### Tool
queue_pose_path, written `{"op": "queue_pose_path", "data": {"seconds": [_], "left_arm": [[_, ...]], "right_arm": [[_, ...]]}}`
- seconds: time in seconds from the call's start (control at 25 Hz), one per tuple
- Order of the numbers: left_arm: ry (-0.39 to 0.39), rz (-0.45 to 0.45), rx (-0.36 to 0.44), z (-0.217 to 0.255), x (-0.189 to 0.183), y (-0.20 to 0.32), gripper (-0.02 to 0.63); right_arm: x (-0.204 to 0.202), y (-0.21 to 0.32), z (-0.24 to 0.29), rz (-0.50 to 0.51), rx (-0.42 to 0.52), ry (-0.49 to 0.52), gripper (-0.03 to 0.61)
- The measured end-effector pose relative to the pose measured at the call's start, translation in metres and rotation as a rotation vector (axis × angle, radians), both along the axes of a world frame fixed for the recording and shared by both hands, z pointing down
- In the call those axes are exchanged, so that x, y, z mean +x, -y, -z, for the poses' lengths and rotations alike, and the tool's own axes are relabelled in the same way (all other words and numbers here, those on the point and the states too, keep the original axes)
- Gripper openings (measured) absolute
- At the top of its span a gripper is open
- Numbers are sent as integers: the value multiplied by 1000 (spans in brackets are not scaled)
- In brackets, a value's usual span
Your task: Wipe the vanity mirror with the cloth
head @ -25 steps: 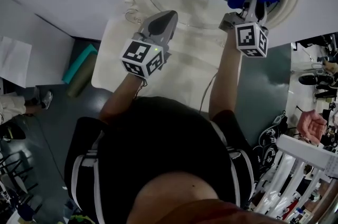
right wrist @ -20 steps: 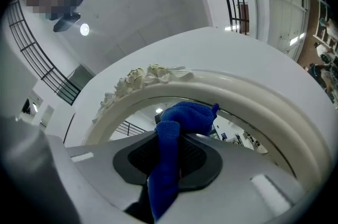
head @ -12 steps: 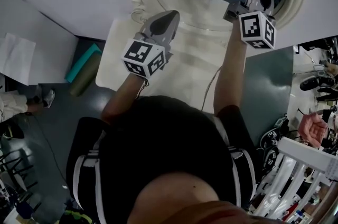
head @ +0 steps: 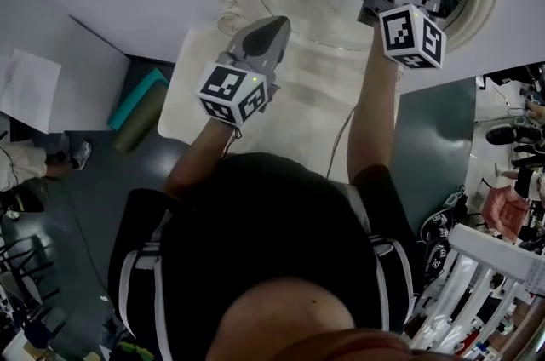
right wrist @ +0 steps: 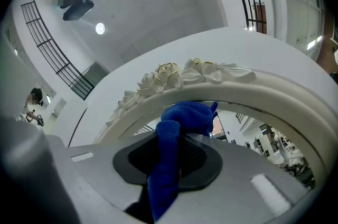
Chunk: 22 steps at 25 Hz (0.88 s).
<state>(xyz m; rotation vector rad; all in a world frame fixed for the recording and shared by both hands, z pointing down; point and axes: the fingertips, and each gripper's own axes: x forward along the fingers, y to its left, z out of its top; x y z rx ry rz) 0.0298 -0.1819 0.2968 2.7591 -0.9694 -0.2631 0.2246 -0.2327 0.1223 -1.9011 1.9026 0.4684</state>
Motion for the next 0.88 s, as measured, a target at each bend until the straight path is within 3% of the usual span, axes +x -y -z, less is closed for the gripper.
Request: {"op": "queue_pose_path", "data": {"seconds": [0.88], "left_arm": [[-7, 71, -20, -8, -36, 4, 11]], "right_arm": [[-116, 44, -28, 49, -53, -317, 80]]}}
